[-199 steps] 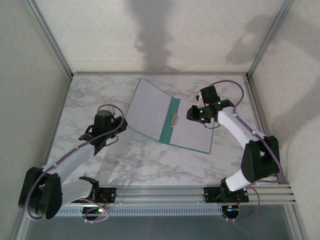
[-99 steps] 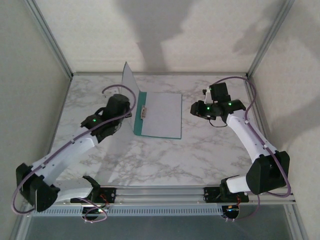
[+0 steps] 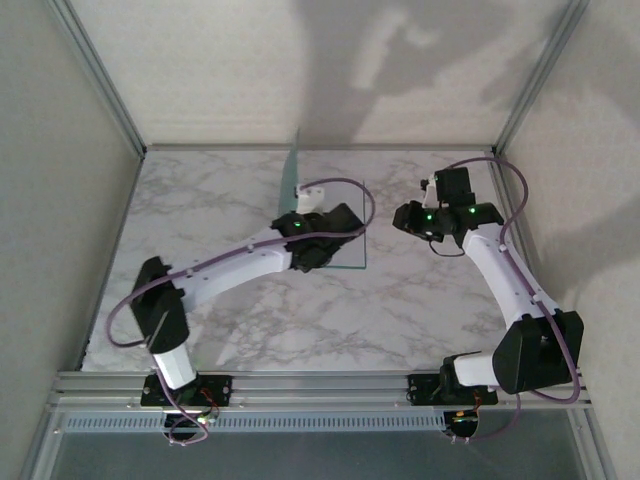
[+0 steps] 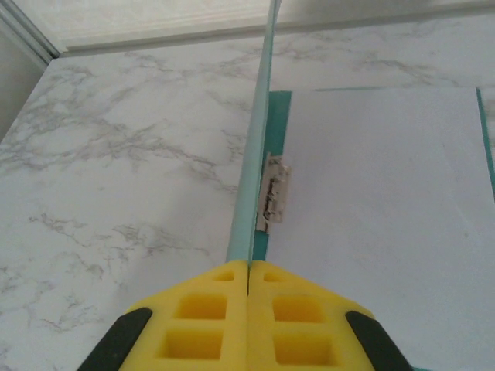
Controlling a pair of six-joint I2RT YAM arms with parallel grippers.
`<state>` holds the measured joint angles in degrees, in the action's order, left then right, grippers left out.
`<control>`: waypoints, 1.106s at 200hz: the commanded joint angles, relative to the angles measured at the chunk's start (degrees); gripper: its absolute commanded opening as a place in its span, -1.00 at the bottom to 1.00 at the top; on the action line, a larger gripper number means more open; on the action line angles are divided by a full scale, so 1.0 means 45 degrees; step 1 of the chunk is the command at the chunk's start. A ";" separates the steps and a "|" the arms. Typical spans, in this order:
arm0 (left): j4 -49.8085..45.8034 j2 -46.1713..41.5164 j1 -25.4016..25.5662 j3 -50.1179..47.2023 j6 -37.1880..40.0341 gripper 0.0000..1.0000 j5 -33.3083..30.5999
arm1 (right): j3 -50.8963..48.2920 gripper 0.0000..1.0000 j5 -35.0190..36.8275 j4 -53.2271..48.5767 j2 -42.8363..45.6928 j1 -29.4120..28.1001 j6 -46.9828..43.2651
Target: Put the files into the folder
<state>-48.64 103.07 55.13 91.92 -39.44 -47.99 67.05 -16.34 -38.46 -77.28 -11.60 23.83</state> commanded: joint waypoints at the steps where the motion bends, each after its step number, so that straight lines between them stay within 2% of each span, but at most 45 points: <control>1: -0.2132 0.1358 0.0395 0.1094 -0.0838 -0.97 -0.0619 | -0.0207 -0.25 -0.0118 -0.0175 0.0233 0.0241 0.0180; 53: -0.2087 0.3767 0.0998 0.3060 -0.0480 -0.74 0.0279 | -0.0270 -0.24 -0.0032 -0.0204 0.0145 0.0494 0.0124; 78: -0.1822 0.4688 0.1251 0.4134 -0.0273 -0.39 0.0890 | -0.0327 -0.24 0.0085 -0.0228 0.0097 0.0564 0.0062; 112: -0.0980 0.5390 0.1420 0.5618 0.0463 0.10 0.2526 | -0.0494 -0.21 0.0131 -0.0067 0.0102 0.0719 0.0049; 137: -0.0136 0.5171 0.1432 0.6338 0.1043 0.34 0.3561 | -0.0605 -0.16 0.0404 0.0230 0.0189 0.0827 0.0070; 168: 0.1028 0.4352 0.1158 0.6488 0.1666 0.59 0.4028 | -0.0675 -0.02 0.1261 0.0755 0.0313 0.0953 0.0064; 181: 0.1398 0.3947 0.0768 0.6349 0.1845 0.66 0.3991 | -0.0741 0.04 0.1579 0.1126 0.0375 0.0982 -0.0077; 191: 0.1848 0.3597 0.0485 0.6068 0.2074 0.73 0.3565 | -0.0949 0.17 0.1980 0.1543 0.0485 0.0980 -0.0122; 221: 0.3709 0.2298 -0.0871 0.4166 0.2371 0.84 0.3481 | -0.1513 0.42 0.3091 0.2822 0.0669 0.0997 -0.0289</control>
<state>-39.72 120.33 56.58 116.25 -31.07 -31.03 62.15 -8.25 -31.68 -75.94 -7.38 23.20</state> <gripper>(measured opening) 0.906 0.675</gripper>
